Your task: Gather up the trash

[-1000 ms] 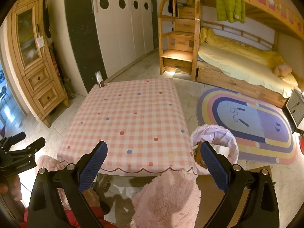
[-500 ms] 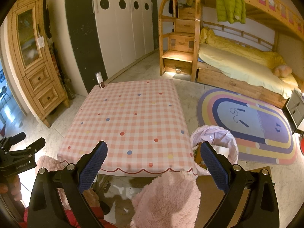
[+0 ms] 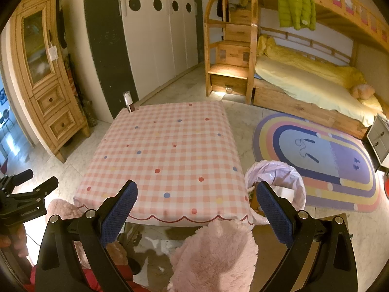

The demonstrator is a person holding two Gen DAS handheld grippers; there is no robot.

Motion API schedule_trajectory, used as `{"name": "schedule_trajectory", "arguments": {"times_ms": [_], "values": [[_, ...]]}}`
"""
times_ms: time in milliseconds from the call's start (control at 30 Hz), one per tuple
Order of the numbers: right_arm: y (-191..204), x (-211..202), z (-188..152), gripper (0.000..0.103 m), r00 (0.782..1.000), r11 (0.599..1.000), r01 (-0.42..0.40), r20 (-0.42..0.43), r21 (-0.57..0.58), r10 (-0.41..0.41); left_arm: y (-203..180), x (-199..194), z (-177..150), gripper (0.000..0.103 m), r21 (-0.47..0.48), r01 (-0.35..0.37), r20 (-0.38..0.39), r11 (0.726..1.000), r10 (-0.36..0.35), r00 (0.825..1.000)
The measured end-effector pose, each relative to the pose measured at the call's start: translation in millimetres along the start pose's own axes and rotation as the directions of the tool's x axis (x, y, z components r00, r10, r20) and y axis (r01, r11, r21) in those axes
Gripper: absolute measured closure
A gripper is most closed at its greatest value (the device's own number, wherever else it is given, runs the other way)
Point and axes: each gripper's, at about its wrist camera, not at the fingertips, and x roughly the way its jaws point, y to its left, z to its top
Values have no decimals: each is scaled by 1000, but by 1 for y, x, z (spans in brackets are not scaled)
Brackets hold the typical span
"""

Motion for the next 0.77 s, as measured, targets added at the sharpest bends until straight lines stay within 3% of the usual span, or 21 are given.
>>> {"name": "schedule_trajectory", "arguments": {"times_ms": [533,633,767], "values": [[-3,2,-2,6,1000,1000,-16,13,12,16,-5,-1,-4,7,14,6,3,1000,-6,1000],[-17,5,-6,6,999,1000,-5,41,24,4,-8,5,-3,7,20,14,-10,1000,-14,1000],[-67,26,-22,6,996,996,70,53,62,-73,-10,13,-3,7,28,31,6,999,-31,1000]]}}
